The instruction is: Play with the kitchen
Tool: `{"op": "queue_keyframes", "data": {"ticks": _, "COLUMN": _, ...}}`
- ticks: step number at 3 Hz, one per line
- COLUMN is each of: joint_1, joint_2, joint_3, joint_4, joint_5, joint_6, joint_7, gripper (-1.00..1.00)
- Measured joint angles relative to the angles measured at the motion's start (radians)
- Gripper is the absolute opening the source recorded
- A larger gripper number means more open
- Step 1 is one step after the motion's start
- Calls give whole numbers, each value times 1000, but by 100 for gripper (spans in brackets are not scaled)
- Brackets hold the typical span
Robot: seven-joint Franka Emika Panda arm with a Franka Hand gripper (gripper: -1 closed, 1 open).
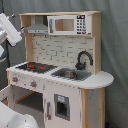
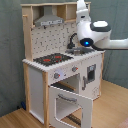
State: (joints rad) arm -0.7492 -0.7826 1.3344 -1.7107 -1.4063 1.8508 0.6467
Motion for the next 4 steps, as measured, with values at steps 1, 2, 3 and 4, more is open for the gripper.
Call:
{"op": "queue_keyframes", "data": {"ticks": 1, "joint_1": -90, "joint_2": 8, "joint_3": 60, "joint_4": 64, "joint_5": 53, "joint_6": 1, "joint_7": 47, "gripper": 100}}
{"op": "queue_keyframes", "data": {"ticks": 2, "joint_1": -188, "joint_2": 16, "joint_3": 124, "joint_4": 132, "joint_5": 100, "joint_6": 4, "joint_7": 91, "gripper": 100}}
{"op": "queue_keyframes", "data": {"ticks": 3, "joint_1": -286, "joint_2": 22, "joint_3": 184, "joint_4": 203, "joint_5": 144, "joint_6": 11, "joint_7": 126, "gripper": 100}}
{"op": "queue_keyframes", "data": {"ticks": 4, "joint_1": -375, "joint_2": 23, "joint_3": 236, "joint_4": 273, "joint_5": 186, "joint_6": 16, "joint_7": 148, "gripper": 100}}
